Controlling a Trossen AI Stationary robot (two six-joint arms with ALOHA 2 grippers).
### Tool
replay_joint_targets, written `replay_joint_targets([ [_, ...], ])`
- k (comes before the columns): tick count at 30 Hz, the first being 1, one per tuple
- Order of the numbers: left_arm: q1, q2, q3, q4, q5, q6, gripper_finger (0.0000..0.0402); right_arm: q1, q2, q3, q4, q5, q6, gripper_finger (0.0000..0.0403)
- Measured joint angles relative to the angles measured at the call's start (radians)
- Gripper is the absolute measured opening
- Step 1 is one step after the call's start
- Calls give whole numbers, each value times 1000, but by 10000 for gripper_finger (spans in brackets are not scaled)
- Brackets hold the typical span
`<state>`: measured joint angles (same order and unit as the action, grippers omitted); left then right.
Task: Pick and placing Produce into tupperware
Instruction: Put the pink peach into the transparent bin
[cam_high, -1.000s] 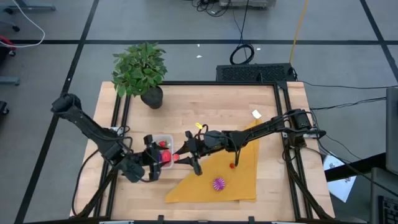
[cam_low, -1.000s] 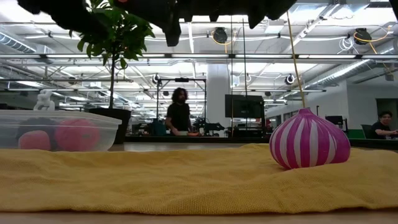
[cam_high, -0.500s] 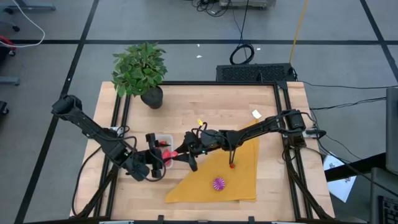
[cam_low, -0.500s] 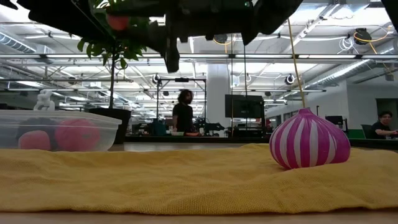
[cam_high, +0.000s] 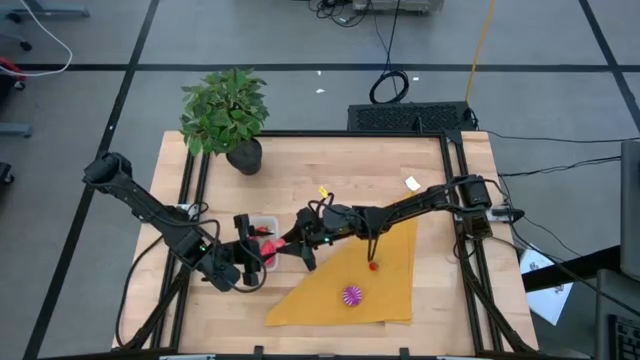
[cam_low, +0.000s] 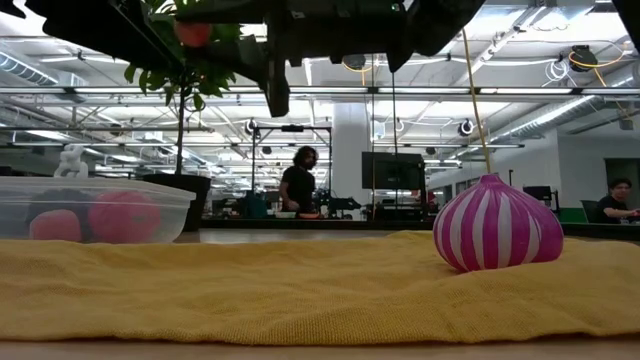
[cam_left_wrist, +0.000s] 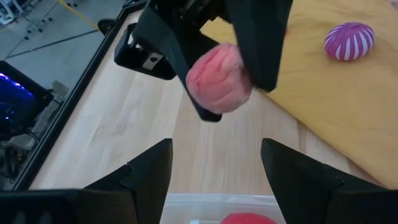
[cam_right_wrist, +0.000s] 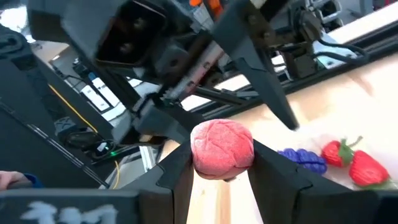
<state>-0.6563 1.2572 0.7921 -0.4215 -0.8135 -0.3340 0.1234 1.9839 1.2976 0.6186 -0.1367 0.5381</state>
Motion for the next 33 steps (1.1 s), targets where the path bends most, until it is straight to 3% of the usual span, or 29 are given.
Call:
replay_joint_targets([
  [28,32,-1,1,92,10,92,250,-6,64,0,108,-25,71,132],
  [33,58,-1,1,134,59,133,250,-6,64,0,109,-25,71,132],
])
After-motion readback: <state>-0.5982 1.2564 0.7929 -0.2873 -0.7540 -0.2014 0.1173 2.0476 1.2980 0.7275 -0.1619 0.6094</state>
